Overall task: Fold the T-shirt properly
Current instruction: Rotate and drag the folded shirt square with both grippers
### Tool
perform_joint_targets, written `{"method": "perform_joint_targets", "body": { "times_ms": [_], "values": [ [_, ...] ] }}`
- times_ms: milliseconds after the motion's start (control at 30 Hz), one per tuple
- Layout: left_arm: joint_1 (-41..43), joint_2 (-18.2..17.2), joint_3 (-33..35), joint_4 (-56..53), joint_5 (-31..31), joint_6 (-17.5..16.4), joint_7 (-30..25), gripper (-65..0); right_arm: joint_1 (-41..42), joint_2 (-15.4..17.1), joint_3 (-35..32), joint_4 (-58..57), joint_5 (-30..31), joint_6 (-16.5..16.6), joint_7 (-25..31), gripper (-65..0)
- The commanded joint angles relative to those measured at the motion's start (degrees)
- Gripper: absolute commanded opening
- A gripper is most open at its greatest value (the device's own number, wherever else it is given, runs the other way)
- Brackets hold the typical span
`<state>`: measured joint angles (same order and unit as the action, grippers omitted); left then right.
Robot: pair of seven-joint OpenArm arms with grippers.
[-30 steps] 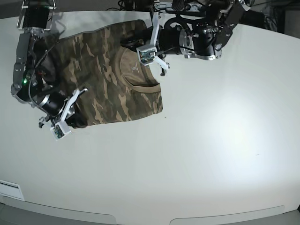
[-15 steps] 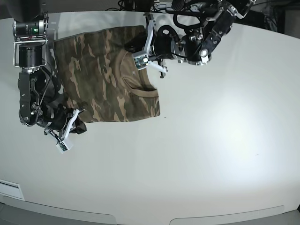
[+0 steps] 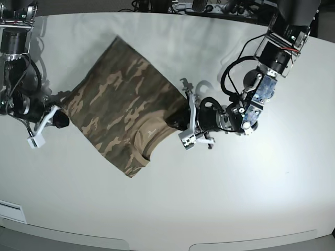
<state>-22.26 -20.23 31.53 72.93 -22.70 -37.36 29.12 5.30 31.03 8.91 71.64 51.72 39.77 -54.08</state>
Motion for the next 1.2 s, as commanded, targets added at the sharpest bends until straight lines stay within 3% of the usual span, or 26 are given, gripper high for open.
{"method": "perform_joint_targets", "body": {
  "times_ms": [0, 100, 267, 400, 500, 667, 767, 867, 967, 1167],
  "values": [
    [-1.7, -0.7, 0.0, -0.8, 3.8, 1.4, 0.8, -65.0, -1.2, 1.0, 2.3, 1.6, 1.3, 0.2, -1.0, -65.0],
    [-4.8, -0.4, 0.0, -3.9, 5.1, 1.4, -7.1, -65.0, -7.4, -0.9, 8.3, 4.9, 5.4, 0.2, -2.7, -65.0],
    [-7.7, 3.2, 0.0, -9.7, 8.8, 1.7, -16.1, -65.0, -16.2, -6.8, 15.7, 12.7, 5.5, 0.2, -2.7, -65.0],
    [-10.7, 5.6, -0.1, -10.7, 8.2, 1.4, -17.2, -65.0, -20.0, -11.2, 17.4, 21.7, 4.8, 0.2, -2.6, -65.0],
    [-13.5, 5.6, -1.8, -6.5, 1.8, 1.4, -10.5, -65.0, -19.8, -11.8, 17.4, 27.0, 3.8, 0.2, -2.4, -65.0],
    [-14.7, 5.6, -14.4, 4.9, -18.6, 3.9, 16.9, -65.0, -18.2, -11.8, 17.4, 31.1, -7.8, 0.2, 2.0, -65.0],
    [-13.0, 5.4, -21.4, 8.1, -22.8, 3.6, 27.5, -65.0, -15.7, -11.7, 17.4, 31.1, -11.6, 0.2, 3.8, -65.0],
    [-8.9, 3.2, -22.6, 8.6, -25.2, 3.5, 28.3, -65.0, -13.8, -10.8, 17.3, 30.6, -11.7, 0.2, 4.8, -65.0],
    [-2.6, 2.8, -22.5, 8.5, -23.5, 3.5, 27.6, -65.0, -12.6, -9.6, 16.5, 29.1, -11.7, 0.2, 5.5, -65.0],
    [5.6, 3.0, -20.9, 8.3, -19.1, 3.5, 23.2, -65.0, -8.9, -9.3, 7.7, 25.9, -14.4, 0.2, 5.5, -65.0]
  ]
}}
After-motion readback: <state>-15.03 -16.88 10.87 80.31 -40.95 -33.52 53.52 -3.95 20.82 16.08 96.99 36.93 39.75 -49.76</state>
